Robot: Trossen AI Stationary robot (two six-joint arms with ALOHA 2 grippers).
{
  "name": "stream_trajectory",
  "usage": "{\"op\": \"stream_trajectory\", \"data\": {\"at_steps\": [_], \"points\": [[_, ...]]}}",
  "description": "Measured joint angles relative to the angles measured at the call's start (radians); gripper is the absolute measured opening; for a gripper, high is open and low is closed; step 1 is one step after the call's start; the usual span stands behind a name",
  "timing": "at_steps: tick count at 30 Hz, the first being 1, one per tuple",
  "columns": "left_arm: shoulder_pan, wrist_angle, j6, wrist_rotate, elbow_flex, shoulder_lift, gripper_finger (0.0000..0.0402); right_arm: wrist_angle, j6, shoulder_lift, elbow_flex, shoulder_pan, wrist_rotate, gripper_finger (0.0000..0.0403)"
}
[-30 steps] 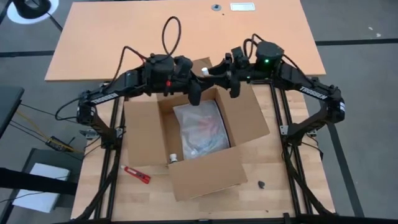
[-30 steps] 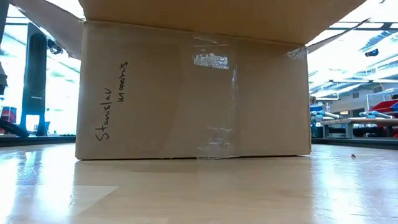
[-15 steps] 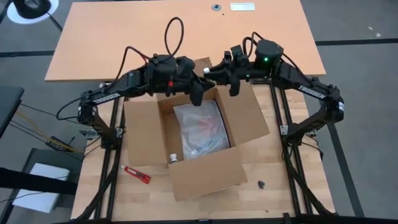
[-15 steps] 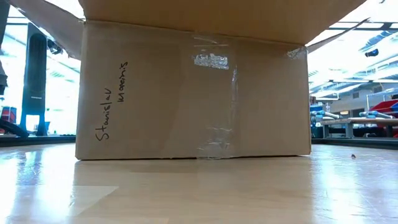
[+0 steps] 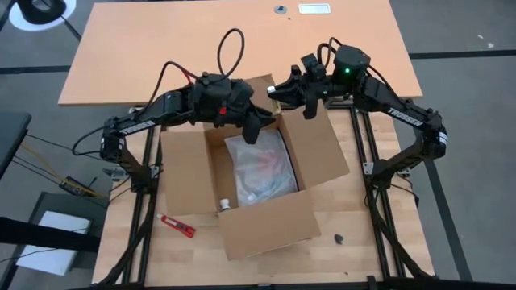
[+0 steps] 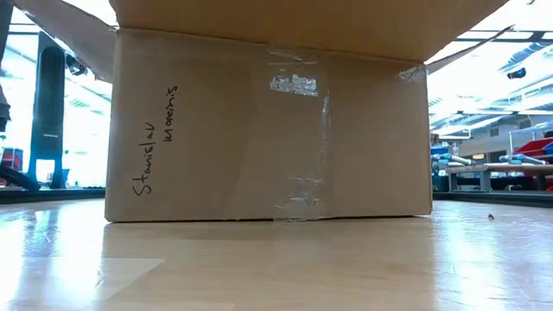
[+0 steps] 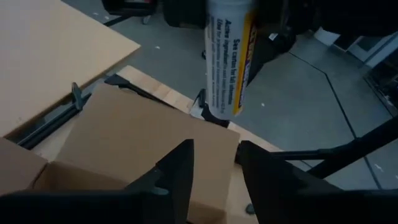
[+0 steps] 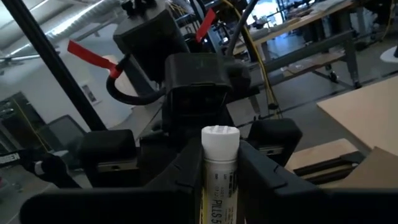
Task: Unpack boxes
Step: Put the white pill bottle into the zip bag
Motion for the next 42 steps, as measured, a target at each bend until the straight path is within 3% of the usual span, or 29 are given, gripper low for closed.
{"op": "stream_trajectory", "data": {"at_steps": [22, 31, 42], "points": [[0.0, 0.0, 0.02, -0.001, 0.0, -0.001, 0.0145, 0.0, 0.014, 0.0, 0.0, 0.0, -0.02, 0.0068], [-0.001, 0.0, 0.02, -0.002, 0.0, -0.001, 0.0145, 0.0, 0.05, 0.0, 0.0, -0.004, -0.138, 0.0068], [-0.001, 0.0, 0.021, -0.002, 0.001, -0.001, 0.0145, 0.0, 0.042, 0.0, 0.0, 0.001, -0.157, 0.0068]]}}
